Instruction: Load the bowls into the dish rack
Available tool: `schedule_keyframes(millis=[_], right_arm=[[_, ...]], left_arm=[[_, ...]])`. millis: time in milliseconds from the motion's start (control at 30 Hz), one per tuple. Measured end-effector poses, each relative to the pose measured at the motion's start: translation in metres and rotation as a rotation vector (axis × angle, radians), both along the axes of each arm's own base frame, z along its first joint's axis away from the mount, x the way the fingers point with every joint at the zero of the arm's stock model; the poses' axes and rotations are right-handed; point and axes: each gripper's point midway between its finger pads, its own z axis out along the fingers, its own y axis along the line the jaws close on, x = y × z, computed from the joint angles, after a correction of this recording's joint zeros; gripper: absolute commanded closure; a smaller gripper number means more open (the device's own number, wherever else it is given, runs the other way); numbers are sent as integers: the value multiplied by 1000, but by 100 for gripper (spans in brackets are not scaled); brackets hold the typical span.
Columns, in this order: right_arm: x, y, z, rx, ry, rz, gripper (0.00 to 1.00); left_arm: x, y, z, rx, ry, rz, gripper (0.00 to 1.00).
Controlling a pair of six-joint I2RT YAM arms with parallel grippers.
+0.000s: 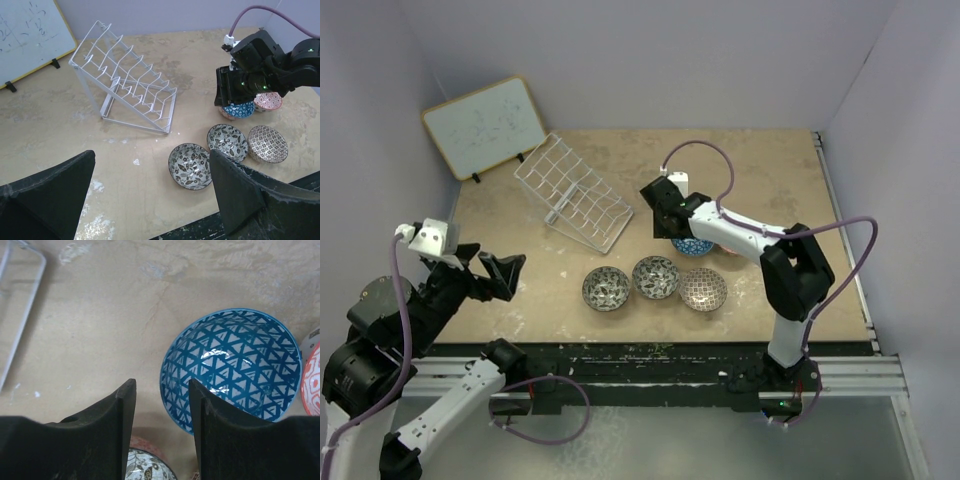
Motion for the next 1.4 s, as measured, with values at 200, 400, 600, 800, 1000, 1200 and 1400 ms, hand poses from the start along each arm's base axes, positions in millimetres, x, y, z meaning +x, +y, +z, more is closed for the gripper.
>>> schedule_keyframes(millis=[200, 400, 600, 800, 1000, 1200, 1400], right_arm=[[-1, -7, -16, -50, 27, -22, 57], [-1, -10, -24, -70, 32, -36, 58], [0, -10, -32, -81, 45, -43, 64], [-1, -13, -43, -107, 58, -56, 69], [2, -14, -43, -115, 46, -71, 97], [7, -18, -35, -150, 17, -83, 100], [4, -10, -27, -123, 9, -65, 100]], left_arm=[[-2, 2, -1, 11, -1, -2, 1], [-4, 4, 0, 11, -12, 1, 1], [-5, 5, 1, 9, -15, 5, 1], [-7, 6, 2, 5, -23, 5, 1], [-9, 8, 3, 0, -31, 8, 1], [-8, 8, 1, 2, -28, 10, 1], [-8, 9, 1, 3, -28, 17, 1]])
